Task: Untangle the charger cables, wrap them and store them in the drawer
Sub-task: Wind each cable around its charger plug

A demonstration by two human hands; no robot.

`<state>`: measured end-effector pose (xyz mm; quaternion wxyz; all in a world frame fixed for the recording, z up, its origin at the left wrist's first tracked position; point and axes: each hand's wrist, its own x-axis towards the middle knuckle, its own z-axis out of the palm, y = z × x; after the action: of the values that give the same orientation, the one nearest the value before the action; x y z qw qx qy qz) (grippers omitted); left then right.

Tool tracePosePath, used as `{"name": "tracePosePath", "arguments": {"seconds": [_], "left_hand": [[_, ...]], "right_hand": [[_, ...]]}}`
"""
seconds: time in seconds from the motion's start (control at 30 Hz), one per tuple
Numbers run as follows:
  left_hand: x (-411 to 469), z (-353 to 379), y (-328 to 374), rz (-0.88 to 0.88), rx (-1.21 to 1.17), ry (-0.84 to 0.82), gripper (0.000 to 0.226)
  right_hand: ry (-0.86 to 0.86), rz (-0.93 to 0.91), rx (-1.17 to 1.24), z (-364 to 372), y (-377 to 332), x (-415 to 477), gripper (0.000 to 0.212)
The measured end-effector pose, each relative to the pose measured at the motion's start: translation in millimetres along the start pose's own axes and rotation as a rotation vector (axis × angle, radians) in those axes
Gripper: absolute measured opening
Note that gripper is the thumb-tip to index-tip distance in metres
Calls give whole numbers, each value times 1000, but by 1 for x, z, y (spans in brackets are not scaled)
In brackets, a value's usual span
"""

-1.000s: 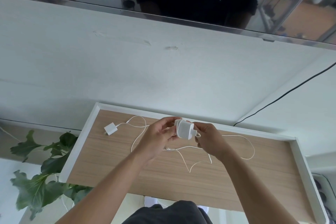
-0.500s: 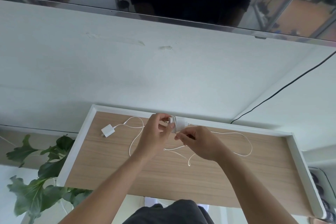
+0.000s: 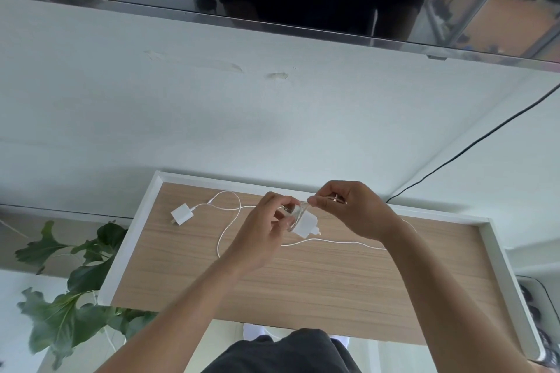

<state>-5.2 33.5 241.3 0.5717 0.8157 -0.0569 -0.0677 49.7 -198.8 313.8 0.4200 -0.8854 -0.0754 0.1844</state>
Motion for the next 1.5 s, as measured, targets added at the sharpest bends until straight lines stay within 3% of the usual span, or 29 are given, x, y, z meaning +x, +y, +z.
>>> {"name": "tracePosePath", "arguments": {"seconds": [0.17,0.37,0.4,0.47,0.63,0.77,0.9,1.27,1.5], "left_hand": [[-1,-3,6,-16,-124,-74,28],[5,2,6,-140,-508,-63,28],[6,4,7,-151,-569,-58,28],[9,7,9,-158,-665,-50,30],[17,9,8,-211,-834,68,34],[18,8,4,-207,-532,160,37],[16,8,8,-154,-224,184,30],[14,5,22,89,-65,126,14],[15,3,22,161,97,29,22]], "right_hand": [[23,23,102,4,11,4,26],[-6,153,393,22,24,6,42],[-21,164,435,26,25,6,40],[-20,183,403,29,27,4,18],[-44,180,286,41,32,-2,45],[-102,95,169,47,28,-7,35],[-110,31,-33,48,24,-7,38],[-180,46,-137,19,9,-6,25],[-203,-4,-138,-2,7,-6,22]]}}
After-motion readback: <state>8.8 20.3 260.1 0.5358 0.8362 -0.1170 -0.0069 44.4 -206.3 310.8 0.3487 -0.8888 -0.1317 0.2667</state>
